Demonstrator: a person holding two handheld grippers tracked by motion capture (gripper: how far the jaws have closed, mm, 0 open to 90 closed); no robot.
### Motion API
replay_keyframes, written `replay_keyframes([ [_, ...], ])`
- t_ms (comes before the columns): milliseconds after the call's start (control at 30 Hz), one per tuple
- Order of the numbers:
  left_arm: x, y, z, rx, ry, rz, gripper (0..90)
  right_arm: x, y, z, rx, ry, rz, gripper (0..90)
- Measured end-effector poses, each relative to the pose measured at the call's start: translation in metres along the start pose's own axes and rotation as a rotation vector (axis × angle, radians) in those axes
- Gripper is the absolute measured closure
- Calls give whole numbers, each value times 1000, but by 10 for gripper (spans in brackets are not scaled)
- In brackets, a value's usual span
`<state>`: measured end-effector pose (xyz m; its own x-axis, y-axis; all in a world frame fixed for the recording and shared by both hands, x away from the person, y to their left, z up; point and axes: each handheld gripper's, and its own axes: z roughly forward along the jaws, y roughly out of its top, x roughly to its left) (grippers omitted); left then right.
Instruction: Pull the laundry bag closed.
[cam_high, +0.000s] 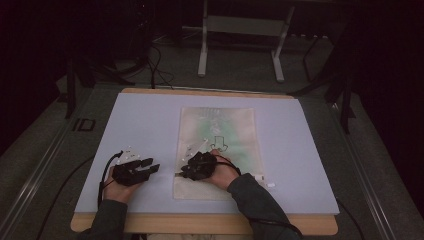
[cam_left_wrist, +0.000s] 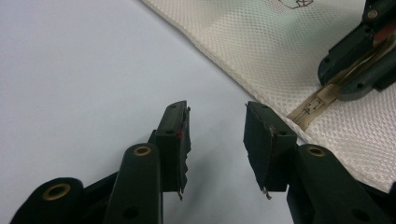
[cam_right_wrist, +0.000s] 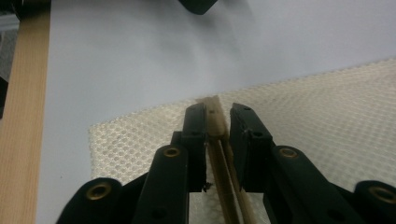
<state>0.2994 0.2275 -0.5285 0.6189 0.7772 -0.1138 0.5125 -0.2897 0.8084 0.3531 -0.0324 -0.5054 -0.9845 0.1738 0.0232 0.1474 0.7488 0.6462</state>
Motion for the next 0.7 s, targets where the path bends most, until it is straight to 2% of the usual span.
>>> replay_keyframes([
  [233, -1, 0, 0, -4, -13, 1, 597, -2, 1, -1, 3, 20, 5, 721],
  [333, -2, 0, -1, -7, -25, 10, 606, -2, 4, 7, 36, 20, -6, 710],
  [433, -3, 0, -2, -16, -55, 21, 629, 0, 7, 15, 69, 14, -29, 754],
  [467, -5, 1, -3, -22, -79, 28, 650, -1, 8, 16, 81, 16, -29, 803],
  [600, -7, 1, -3, -28, -109, 54, 689, -2, 10, 16, 89, 35, -32, 808],
  [700, -11, 2, -3, -34, -152, 78, 726, -3, 11, 14, 88, 41, -29, 811],
])
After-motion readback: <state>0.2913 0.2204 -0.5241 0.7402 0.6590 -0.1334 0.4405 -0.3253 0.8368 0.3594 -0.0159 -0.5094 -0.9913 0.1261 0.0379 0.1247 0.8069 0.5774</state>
